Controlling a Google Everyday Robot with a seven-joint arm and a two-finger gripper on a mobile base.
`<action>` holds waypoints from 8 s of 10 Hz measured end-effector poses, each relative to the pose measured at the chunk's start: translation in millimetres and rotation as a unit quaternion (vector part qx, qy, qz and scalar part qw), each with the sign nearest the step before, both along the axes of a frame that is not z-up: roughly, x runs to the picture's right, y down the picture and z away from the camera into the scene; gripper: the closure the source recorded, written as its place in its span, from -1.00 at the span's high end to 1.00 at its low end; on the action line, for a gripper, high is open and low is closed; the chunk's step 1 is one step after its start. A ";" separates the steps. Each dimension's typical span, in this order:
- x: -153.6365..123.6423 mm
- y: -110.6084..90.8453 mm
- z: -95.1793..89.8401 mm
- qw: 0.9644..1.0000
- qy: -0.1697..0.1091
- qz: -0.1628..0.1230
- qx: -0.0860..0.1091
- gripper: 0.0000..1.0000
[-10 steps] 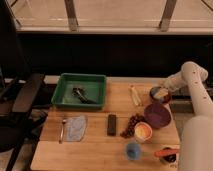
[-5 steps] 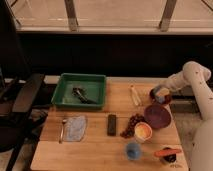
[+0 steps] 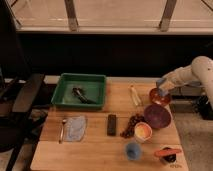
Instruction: Wipe tray with sponge
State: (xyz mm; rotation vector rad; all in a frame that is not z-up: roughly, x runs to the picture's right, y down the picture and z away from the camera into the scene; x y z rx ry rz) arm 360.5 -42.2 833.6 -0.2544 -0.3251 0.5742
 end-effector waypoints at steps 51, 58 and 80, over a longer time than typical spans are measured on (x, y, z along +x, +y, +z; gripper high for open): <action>-428.3 3.8 96.1 0.927 -0.250 -0.277 0.030 -1.00; -417.1 10.0 100.2 0.935 -0.235 -0.266 0.021 -1.00; -415.5 32.0 135.9 0.936 -0.213 -0.279 -0.023 -1.00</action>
